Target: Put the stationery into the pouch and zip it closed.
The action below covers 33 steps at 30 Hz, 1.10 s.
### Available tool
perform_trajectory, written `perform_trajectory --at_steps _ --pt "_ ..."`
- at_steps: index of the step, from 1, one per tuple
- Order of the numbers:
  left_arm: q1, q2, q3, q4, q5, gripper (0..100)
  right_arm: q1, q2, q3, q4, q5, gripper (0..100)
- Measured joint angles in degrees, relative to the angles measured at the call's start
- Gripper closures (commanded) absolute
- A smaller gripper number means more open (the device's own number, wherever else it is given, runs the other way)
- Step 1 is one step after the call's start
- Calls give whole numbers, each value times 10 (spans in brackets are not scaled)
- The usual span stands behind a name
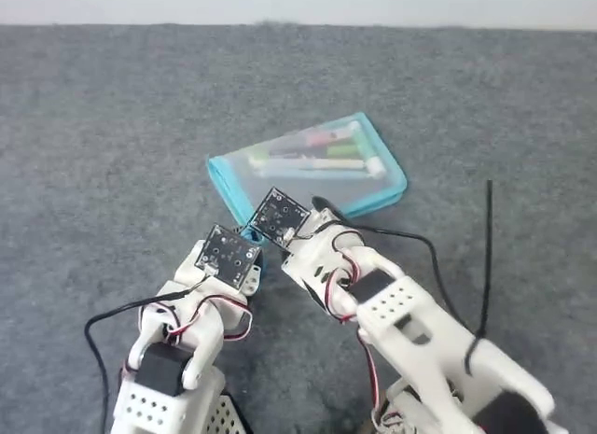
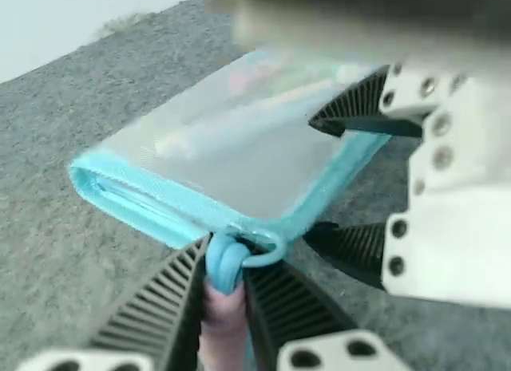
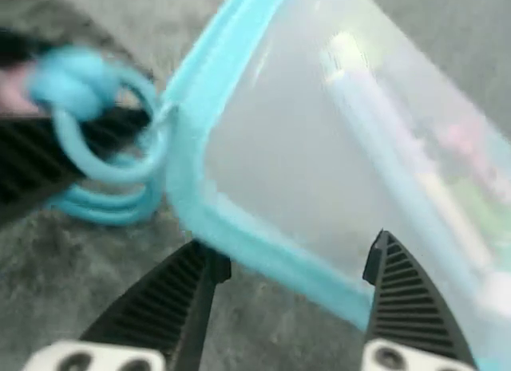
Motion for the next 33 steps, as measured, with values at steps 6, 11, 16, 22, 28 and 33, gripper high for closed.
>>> perform_trajectory --at_steps 6,11,16,22,28,33 --pt "0 0 0 0 1 988 25 92 -62 4 0 735" --pt "0 0 0 0 1 988 26 116 -95 4 -21 735" --pt "0 0 -17 1 1 988 27 116 -104 -12 -13 735" --pt "-1 0 -17 1 4 988 20 151 -109 -55 24 854" --pt "-1 0 -17 1 4 988 23 158 -113 -69 44 971" --pt "0 0 -18 1 1 988 23 120 -113 -28 21 992"
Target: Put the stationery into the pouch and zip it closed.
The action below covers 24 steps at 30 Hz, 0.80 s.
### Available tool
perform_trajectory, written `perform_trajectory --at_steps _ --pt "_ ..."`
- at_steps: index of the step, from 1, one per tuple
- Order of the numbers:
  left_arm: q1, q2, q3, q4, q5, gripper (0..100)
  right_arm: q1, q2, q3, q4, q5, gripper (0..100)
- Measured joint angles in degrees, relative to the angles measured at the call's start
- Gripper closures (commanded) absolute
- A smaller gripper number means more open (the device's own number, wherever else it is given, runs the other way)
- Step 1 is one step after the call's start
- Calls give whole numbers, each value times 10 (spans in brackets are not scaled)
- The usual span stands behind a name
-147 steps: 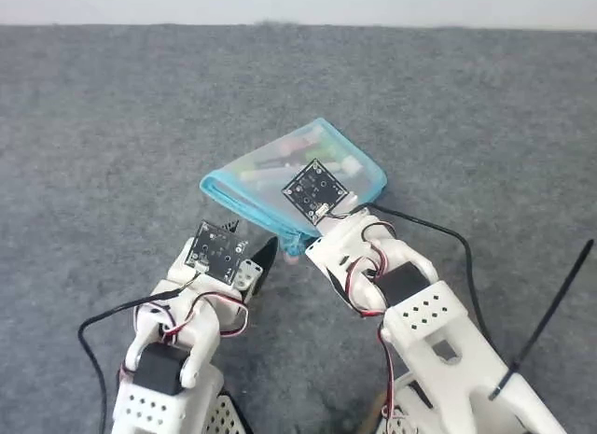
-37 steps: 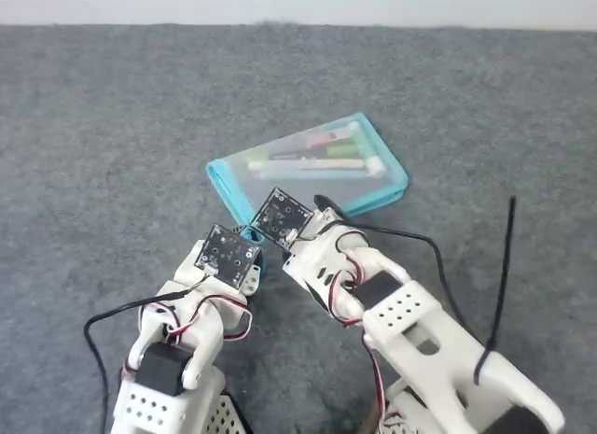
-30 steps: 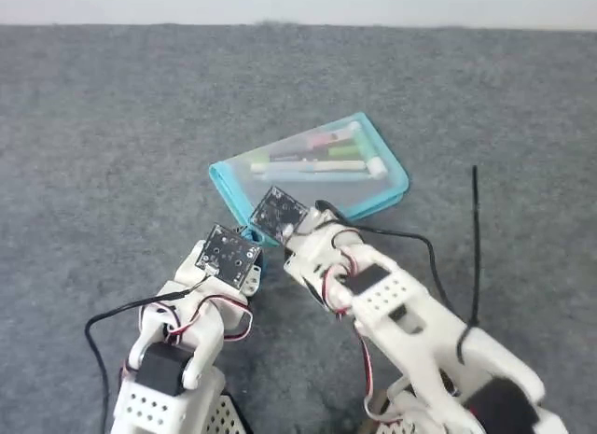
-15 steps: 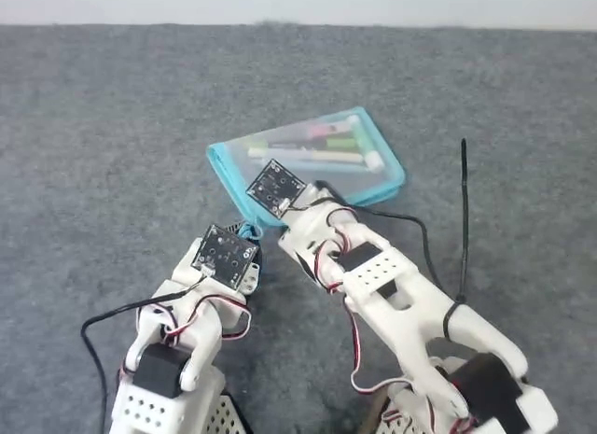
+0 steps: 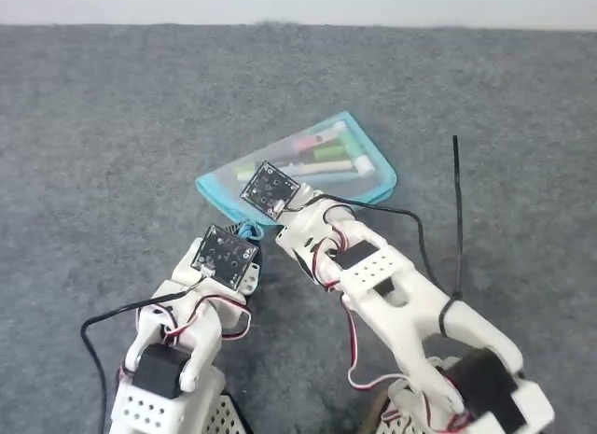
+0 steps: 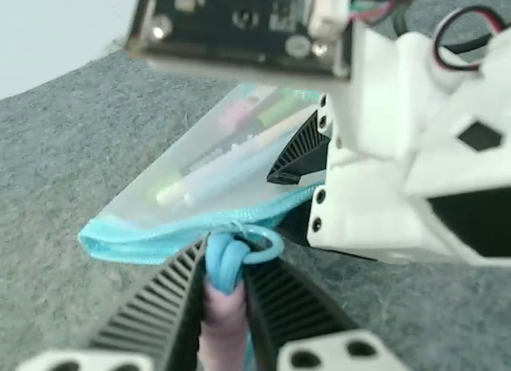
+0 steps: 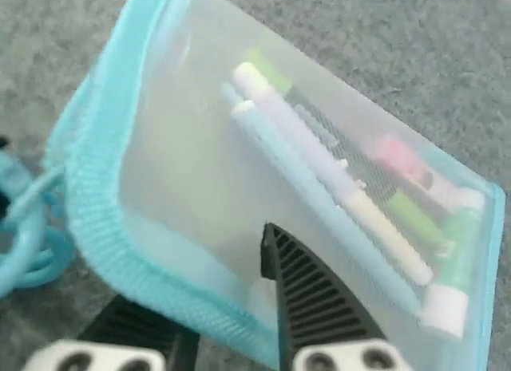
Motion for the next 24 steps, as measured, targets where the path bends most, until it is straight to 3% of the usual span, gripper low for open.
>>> perform_trajectory --at_steps 10,24 --pt "-1 0 0 0 0 988 3 -127 0 214 -9 992" --pt "-1 0 1 -1 0 988 52 -153 -1 287 -10 992"
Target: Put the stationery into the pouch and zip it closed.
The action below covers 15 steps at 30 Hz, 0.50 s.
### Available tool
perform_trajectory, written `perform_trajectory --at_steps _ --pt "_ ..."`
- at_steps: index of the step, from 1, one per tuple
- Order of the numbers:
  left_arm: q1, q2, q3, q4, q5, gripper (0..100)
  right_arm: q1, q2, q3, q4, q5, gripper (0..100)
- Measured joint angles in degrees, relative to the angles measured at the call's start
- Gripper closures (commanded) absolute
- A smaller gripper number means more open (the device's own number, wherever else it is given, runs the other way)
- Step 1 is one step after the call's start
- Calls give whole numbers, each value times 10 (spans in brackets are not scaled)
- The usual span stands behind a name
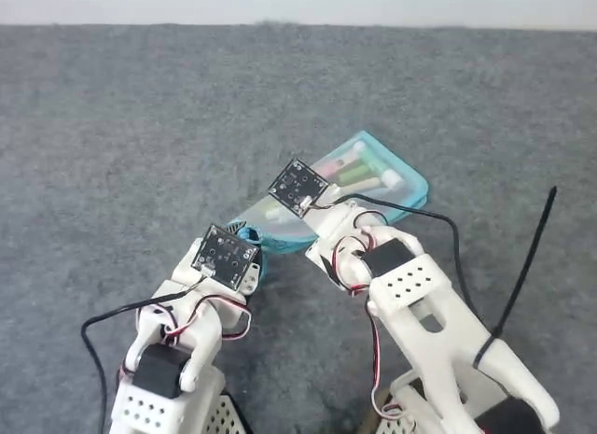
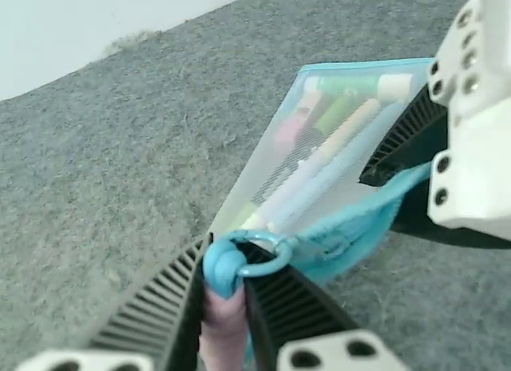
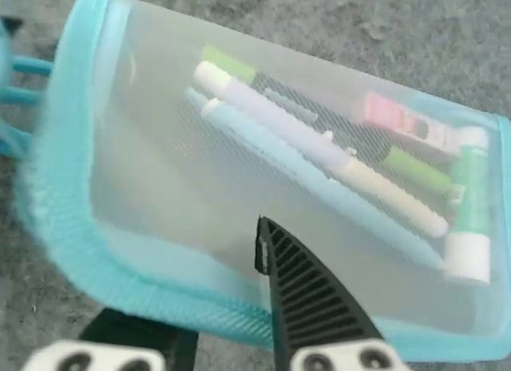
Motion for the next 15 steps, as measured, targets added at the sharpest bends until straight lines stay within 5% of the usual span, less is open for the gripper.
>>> perform_trajectory --at_steps 8,15 --pt "-90 0 11 -40 20 988 -1 -39 -9 8 0 992" --pt "-101 0 35 -78 32 988 29 -95 13 10 0 992"
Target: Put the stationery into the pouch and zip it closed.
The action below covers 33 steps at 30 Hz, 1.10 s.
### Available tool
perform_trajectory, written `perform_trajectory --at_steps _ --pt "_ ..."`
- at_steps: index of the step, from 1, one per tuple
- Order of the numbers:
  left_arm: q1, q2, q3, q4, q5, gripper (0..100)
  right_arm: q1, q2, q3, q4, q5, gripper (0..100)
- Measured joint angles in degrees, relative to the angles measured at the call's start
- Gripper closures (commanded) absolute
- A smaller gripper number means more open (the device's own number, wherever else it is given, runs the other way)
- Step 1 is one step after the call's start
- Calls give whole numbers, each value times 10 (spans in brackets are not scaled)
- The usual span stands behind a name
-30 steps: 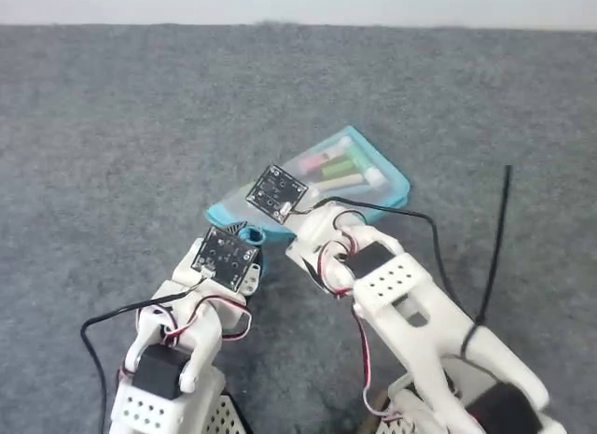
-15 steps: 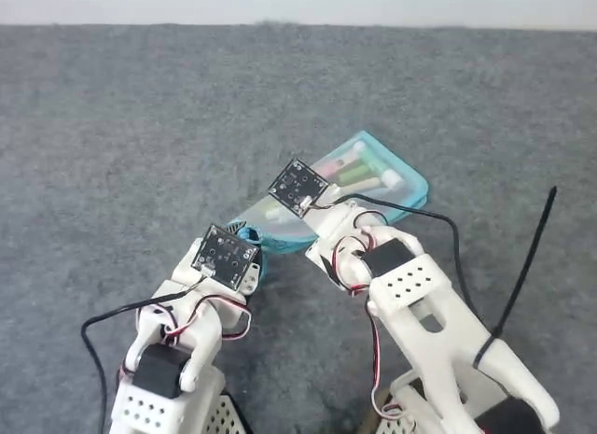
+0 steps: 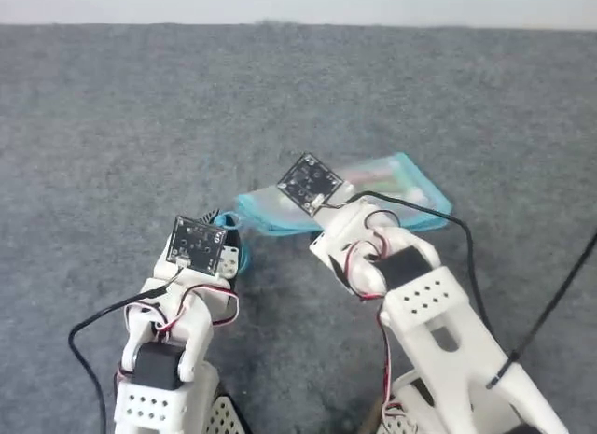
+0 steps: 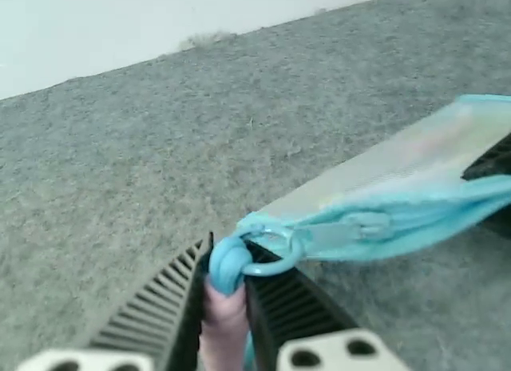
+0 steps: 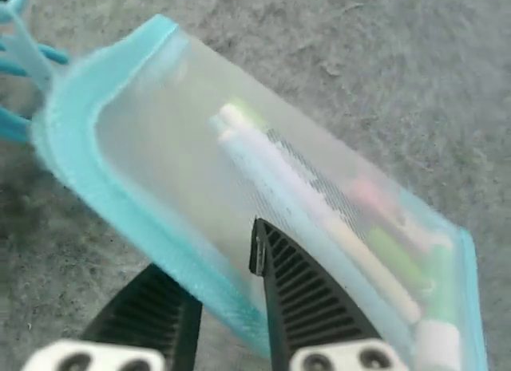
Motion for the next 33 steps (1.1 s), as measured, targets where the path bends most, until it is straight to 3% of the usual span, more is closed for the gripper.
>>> perform_trajectory --at_steps 15,33 --pt "0 0 0 0 0 988 4 -113 9 67 0 992" --pt "1 0 0 -4 0 988 18 -122 15 66 0 992"
